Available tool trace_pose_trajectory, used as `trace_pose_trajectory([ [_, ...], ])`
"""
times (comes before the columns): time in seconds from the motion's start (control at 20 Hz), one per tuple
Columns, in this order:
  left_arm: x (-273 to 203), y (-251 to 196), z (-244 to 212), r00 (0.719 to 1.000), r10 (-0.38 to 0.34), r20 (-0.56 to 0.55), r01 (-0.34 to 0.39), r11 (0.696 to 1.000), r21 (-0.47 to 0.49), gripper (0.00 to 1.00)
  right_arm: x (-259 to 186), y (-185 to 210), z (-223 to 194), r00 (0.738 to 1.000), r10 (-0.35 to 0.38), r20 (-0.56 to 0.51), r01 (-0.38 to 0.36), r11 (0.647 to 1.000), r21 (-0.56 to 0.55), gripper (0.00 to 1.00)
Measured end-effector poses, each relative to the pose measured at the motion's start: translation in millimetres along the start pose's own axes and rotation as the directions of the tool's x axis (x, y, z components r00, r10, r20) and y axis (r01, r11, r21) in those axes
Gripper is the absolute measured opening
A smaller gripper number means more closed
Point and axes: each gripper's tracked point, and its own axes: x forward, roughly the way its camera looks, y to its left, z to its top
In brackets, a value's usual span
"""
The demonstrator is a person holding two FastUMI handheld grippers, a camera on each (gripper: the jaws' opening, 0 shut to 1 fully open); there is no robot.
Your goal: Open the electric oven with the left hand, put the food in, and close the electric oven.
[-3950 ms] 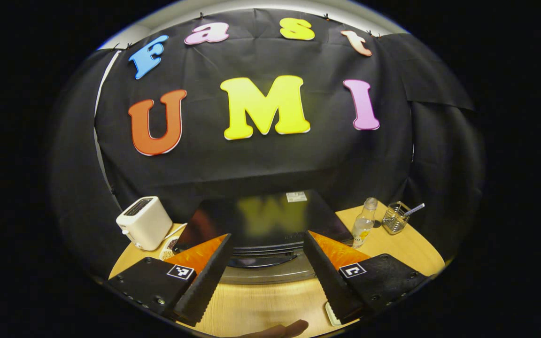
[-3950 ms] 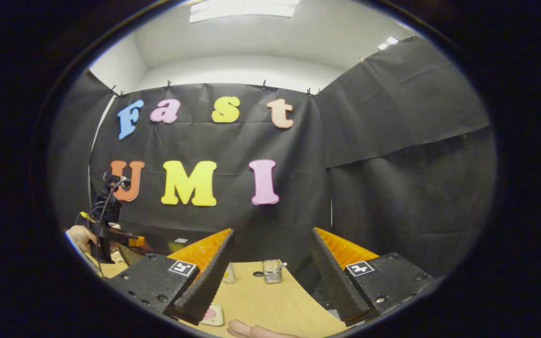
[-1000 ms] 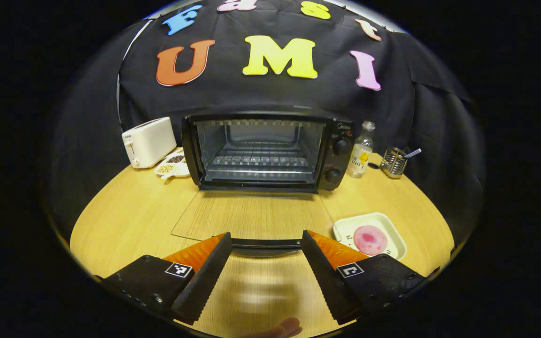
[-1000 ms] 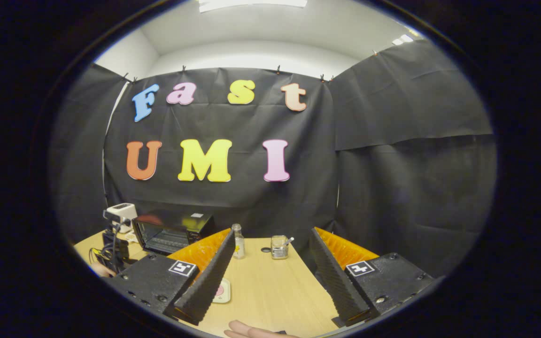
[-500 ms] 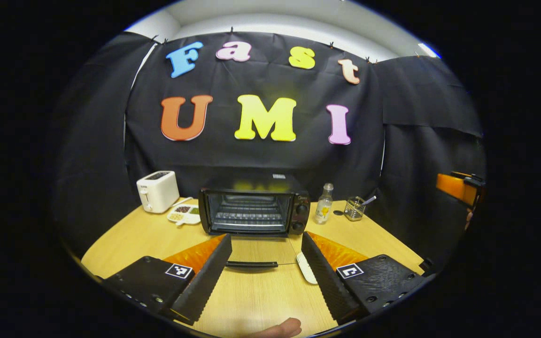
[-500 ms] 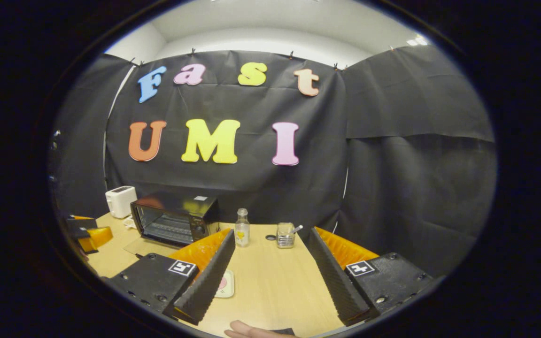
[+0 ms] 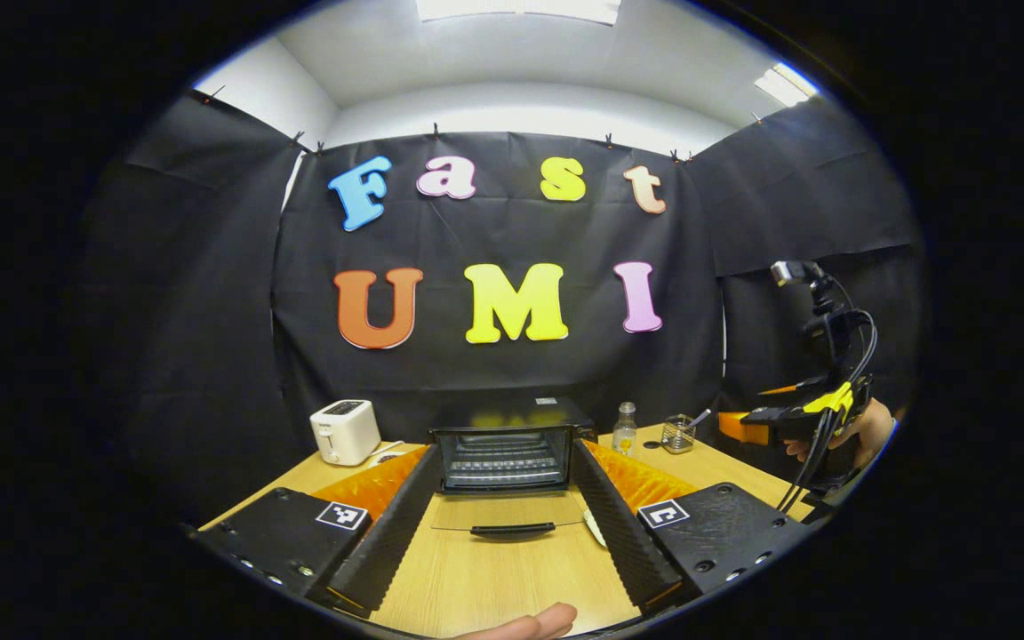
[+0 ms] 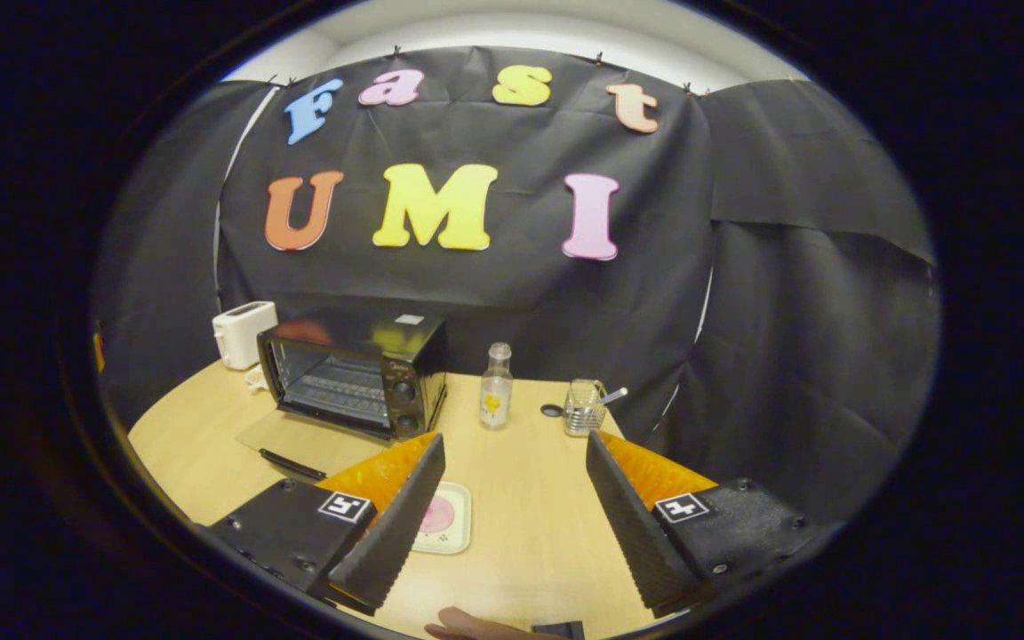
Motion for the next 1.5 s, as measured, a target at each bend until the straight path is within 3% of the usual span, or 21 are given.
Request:
trace_pose_trajectory([
  [0.2, -19, 20, 17, 0.995, 0.073, 0.074, -0.076, 0.997, 0.034, 0.94, 41, 1, -24, 0.996, 0.024, -0.083, -0.022, 1.000, 0.017, 1.00],
  [0.35, -32, 22, 23, 0.991, 0.089, 0.103, -0.093, 0.995, 0.034, 0.94, 72, -2, -47, 0.987, 0.036, -0.154, -0.029, 0.998, 0.051, 1.00],
  [0.65, -49, 33, 26, 0.982, 0.147, 0.118, -0.151, 0.988, 0.023, 0.95, 119, 22, -113, 0.927, 0.172, -0.333, -0.128, 0.980, 0.149, 0.96],
  [0.8, -48, 33, 26, 0.981, 0.153, 0.119, -0.154, 0.988, 0.001, 0.95, 133, 32, -149, 0.887, 0.228, -0.401, -0.149, 0.964, 0.219, 0.86],
  [0.85, -48, 33, 25, 0.982, 0.155, 0.111, -0.156, 0.988, -0.001, 0.95, 135, 36, -154, 0.872, 0.251, -0.419, -0.154, 0.955, 0.253, 0.77],
  [0.95, -47, 35, 22, 0.983, 0.155, 0.103, -0.156, 0.988, 0.002, 0.95, 135, 43, -166, 0.849, 0.288, -0.444, -0.163, 0.941, 0.297, 0.68],
  [1.25, -43, 25, 17, 0.987, 0.131, 0.092, -0.134, 0.991, 0.019, 0.95, 137, 52, -182, 0.811, 0.322, -0.488, -0.171, 0.929, 0.329, 0.32],
  [1.5, -42, 23, 16, 0.988, 0.126, 0.089, -0.130, 0.991, 0.033, 0.95, 146, 62, -198, 0.777, 0.365, -0.513, -0.180, 0.909, 0.375, 0.24],
])
